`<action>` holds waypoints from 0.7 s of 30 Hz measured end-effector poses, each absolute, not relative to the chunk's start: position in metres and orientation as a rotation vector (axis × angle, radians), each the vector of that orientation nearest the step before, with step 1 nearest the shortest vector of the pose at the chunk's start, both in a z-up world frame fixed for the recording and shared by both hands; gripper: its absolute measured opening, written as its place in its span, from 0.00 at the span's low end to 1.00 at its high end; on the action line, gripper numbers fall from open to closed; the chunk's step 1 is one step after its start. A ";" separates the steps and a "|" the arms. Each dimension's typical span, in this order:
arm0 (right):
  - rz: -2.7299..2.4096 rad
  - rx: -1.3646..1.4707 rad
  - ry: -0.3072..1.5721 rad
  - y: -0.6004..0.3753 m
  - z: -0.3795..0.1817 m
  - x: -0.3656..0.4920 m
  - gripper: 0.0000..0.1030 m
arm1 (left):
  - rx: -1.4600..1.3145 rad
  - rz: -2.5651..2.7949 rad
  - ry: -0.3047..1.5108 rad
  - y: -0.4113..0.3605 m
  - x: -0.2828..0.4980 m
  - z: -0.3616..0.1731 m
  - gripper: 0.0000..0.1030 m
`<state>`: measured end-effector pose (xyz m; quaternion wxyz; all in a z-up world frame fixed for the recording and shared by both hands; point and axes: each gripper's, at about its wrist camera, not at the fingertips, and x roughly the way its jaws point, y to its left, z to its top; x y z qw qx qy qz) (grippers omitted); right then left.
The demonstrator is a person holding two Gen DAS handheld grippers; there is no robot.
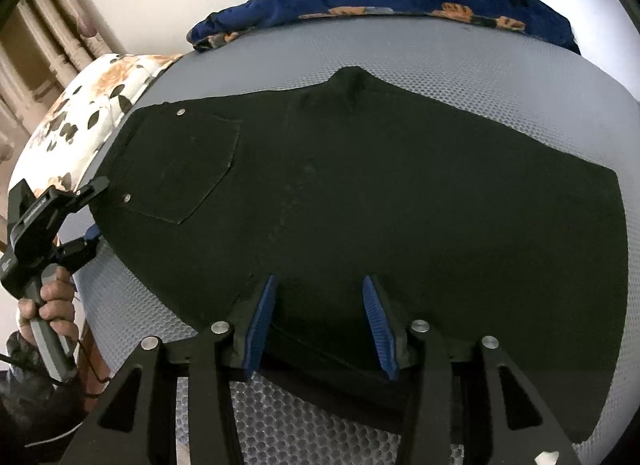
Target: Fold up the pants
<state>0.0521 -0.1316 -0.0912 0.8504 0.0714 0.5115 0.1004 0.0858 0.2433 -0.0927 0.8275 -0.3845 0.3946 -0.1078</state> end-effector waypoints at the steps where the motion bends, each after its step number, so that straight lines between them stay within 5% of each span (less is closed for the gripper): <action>1: 0.212 0.150 1.076 -0.131 -0.091 0.052 0.43 | -0.814 -0.230 0.845 0.243 0.088 -0.092 0.61; 21: 0.217 0.149 1.071 -0.128 -0.093 0.051 0.47 | -0.771 -0.208 0.808 0.252 0.103 -0.093 0.65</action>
